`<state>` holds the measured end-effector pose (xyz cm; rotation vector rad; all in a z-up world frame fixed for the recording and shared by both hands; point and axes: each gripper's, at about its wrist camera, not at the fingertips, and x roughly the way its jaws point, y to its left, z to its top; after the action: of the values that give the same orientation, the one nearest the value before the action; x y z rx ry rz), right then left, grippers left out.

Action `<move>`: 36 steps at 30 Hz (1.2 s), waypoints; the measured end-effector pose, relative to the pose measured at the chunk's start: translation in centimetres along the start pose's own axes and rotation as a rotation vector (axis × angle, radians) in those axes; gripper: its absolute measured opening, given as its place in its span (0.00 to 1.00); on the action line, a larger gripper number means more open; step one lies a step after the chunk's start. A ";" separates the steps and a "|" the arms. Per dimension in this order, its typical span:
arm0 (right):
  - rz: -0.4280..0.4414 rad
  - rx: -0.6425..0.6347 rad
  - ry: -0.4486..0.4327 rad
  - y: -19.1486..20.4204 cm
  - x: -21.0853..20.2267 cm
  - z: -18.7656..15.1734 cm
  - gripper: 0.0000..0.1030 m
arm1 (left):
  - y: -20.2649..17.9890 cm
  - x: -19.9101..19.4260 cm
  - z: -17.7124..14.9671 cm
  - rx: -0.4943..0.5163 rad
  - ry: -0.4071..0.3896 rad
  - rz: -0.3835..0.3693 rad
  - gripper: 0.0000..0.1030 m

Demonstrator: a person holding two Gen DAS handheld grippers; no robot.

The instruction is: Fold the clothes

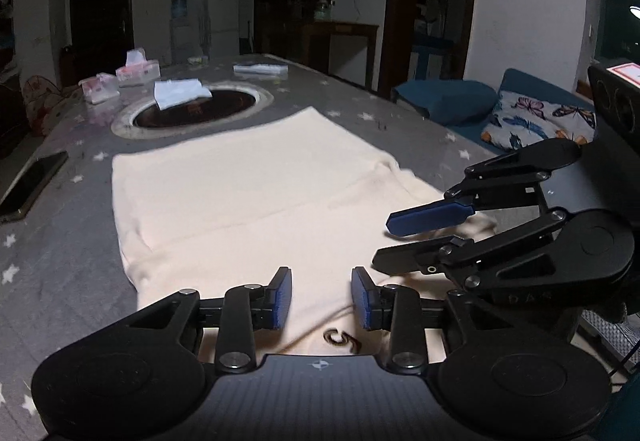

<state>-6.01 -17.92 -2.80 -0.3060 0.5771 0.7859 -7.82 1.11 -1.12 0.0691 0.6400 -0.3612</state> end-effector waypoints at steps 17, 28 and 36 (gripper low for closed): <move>-0.017 0.019 -0.032 -1.0 0.1 0.9 0.32 | 1.1 -1.1 -1.3 -0.067 0.001 0.026 0.40; -0.068 0.141 -0.014 -4.5 2.5 1.4 0.32 | 2.0 -2.5 -1.4 -0.055 0.006 0.051 0.40; -0.017 0.030 -0.002 -3.4 -0.3 1.2 0.33 | 1.9 -6.1 -2.4 0.107 0.060 0.052 0.40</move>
<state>-3.20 -19.81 -1.53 -0.2819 0.5832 0.7602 -13.03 5.19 0.47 0.1995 0.6763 -0.3441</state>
